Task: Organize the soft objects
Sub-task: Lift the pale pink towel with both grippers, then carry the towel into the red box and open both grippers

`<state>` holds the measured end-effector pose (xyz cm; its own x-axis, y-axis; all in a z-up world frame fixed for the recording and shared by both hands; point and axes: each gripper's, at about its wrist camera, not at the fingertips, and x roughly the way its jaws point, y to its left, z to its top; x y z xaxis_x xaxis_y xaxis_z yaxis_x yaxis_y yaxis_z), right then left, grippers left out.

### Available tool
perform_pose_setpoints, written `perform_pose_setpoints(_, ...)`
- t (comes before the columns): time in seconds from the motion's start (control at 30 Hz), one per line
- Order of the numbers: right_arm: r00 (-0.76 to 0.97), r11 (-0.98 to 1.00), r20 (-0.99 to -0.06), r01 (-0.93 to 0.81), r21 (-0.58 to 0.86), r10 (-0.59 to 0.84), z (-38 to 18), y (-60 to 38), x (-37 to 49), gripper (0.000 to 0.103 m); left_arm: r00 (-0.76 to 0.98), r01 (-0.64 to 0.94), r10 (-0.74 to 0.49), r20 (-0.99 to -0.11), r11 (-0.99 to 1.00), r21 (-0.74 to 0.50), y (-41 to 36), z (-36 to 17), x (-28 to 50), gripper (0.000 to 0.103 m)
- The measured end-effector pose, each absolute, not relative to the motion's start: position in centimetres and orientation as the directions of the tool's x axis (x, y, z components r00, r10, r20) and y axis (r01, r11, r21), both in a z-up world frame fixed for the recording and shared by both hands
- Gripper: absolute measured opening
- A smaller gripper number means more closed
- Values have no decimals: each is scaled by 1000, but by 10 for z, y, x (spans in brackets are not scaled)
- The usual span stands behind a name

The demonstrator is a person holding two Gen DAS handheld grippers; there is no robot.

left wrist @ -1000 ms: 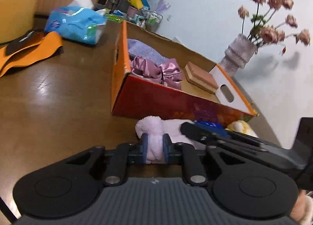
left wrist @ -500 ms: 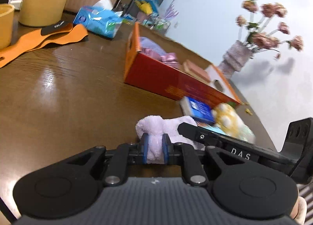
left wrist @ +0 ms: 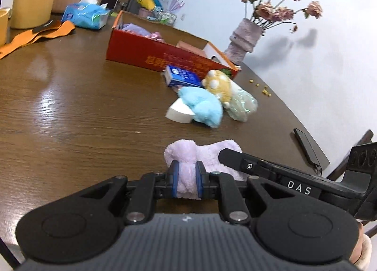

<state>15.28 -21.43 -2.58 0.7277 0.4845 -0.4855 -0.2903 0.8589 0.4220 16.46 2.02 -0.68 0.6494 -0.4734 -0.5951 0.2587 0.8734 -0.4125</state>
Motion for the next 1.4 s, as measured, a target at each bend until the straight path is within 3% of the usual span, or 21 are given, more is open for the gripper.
perform_pose_setpoints(0.27,763,848,-426,-294,442,486,-10,-226,146,20,685,304,-477,-550,874,-380,13,20,172,15)
perform_pose_setpoints(0.47,800,850,-341,-360,385,493,54,-220,217,20,771,346,-427,-472,904,-251,10,85,259,15)
perform_pose_setpoints(0.57,802,845,-335,-355,399,495,82,-215,284,20,772,315,-394,-498,919,-238,12,105,324,15)
perform_pose_setpoints(0.8,715,861,-516,-249,442,472,72,-189,448,21,716,239,-278,-640,960,-149,12,81,456,16)
perform_pose_setpoints(0.93,633,886,-633,-208,415,446,35,-166,495,21,653,210,-245,-717,968,-140,20,41,483,17)
perform_pose_setpoints(1.0,603,898,-672,-210,387,430,17,-156,503,22,636,197,-222,-739,973,-122,24,25,488,23)
perform_pose_setpoints(1.2,558,905,-717,-187,382,418,-14,-150,514,34,662,184,-178,-728,980,-72,28,19,486,33)
perform_pose_setpoints(1.23,556,903,-716,-178,392,421,-14,-152,514,38,662,183,-178,-728,980,-73,27,22,485,37)
perform_pose_setpoints(1.27,553,902,-719,-171,396,421,-12,-154,514,41,669,179,-173,-723,981,-69,27,27,483,49)
perform_pose_setpoints(1.3,556,901,-716,-171,398,422,-8,-158,513,42,684,174,-168,-710,983,-65,27,34,480,55)
perform_pose_setpoints(1.4,607,907,-681,-188,378,410,17,-179,499,51,725,184,-163,-669,982,-40,22,61,463,55)
